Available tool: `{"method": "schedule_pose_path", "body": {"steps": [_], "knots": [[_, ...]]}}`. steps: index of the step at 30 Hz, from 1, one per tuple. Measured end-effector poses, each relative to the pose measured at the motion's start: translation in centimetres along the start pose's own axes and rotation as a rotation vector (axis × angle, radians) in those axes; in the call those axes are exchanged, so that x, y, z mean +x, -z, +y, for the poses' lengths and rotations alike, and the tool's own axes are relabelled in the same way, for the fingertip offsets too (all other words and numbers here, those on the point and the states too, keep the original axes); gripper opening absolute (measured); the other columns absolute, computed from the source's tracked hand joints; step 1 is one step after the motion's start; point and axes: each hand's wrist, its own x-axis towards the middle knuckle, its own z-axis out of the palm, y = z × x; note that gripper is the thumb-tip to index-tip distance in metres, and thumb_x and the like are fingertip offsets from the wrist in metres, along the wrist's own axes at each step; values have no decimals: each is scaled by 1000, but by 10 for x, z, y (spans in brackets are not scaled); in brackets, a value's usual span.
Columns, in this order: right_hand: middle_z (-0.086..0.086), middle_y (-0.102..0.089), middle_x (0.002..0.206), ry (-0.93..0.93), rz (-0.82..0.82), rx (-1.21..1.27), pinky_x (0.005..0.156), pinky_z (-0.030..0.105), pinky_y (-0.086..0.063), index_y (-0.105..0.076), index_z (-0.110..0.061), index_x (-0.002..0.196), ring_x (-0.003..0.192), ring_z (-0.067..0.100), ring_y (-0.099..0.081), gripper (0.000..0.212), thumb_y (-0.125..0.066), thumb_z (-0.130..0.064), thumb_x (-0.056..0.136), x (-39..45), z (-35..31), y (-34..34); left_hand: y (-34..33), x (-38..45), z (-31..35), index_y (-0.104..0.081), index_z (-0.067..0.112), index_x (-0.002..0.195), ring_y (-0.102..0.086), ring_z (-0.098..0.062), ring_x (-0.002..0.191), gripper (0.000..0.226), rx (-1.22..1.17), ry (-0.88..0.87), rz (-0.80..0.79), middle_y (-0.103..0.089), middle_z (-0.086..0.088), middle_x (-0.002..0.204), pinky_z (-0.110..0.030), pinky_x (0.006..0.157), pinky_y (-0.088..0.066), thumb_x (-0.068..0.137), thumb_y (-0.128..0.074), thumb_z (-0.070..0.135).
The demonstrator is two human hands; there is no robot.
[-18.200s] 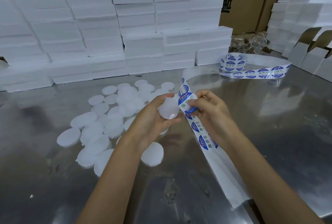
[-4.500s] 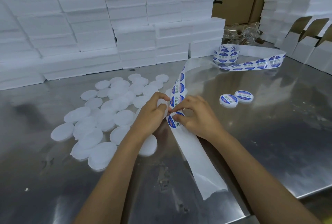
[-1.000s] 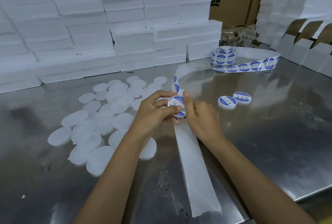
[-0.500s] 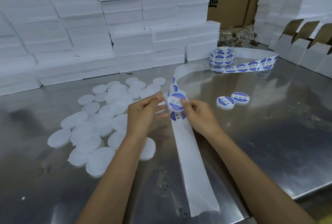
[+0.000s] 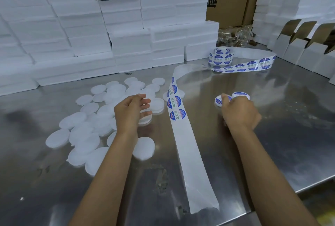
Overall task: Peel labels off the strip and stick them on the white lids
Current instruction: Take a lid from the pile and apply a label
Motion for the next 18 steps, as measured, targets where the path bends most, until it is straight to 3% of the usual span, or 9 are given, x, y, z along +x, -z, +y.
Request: {"method": "schedule_pose_path", "body": {"steps": [6,9,13,18], "knots": [[6,-64,83,540,-88,163,64,38,-47,-57,-14,85,81,28,-57,19,-52,-30,93,-40,-38,-3,3,7,0,-71,13,96,-72,-25,92,24,-17,18,35,-76,-9,96,-28,70,-60,100,-47,15],[-1,-67,100,778,-249,188,81,37,-47,-63,-20,102,99,21,-55,18,-57,-33,92,-53,-65,-14,3,9,0,-70,11,95,-72,-29,96,26,-35,23,35,-75,-10,96,-33,77,-60,99,-44,13],[2,-63,126,821,-447,158,105,36,-31,-58,-25,130,124,22,-46,43,-61,-41,90,-50,-95,-32,3,10,1,-69,14,91,-72,-27,95,28,-23,10,31,-75,-7,94,-31,75,-60,99,-42,13],[-4,-70,103,852,-416,155,103,34,-34,-71,-25,106,110,17,-54,25,-61,-42,91,-51,-100,-46,1,12,1,-68,17,90,-72,-26,94,28,0,18,23,-75,-5,93,-27,67,-58,99,-43,13]]}}
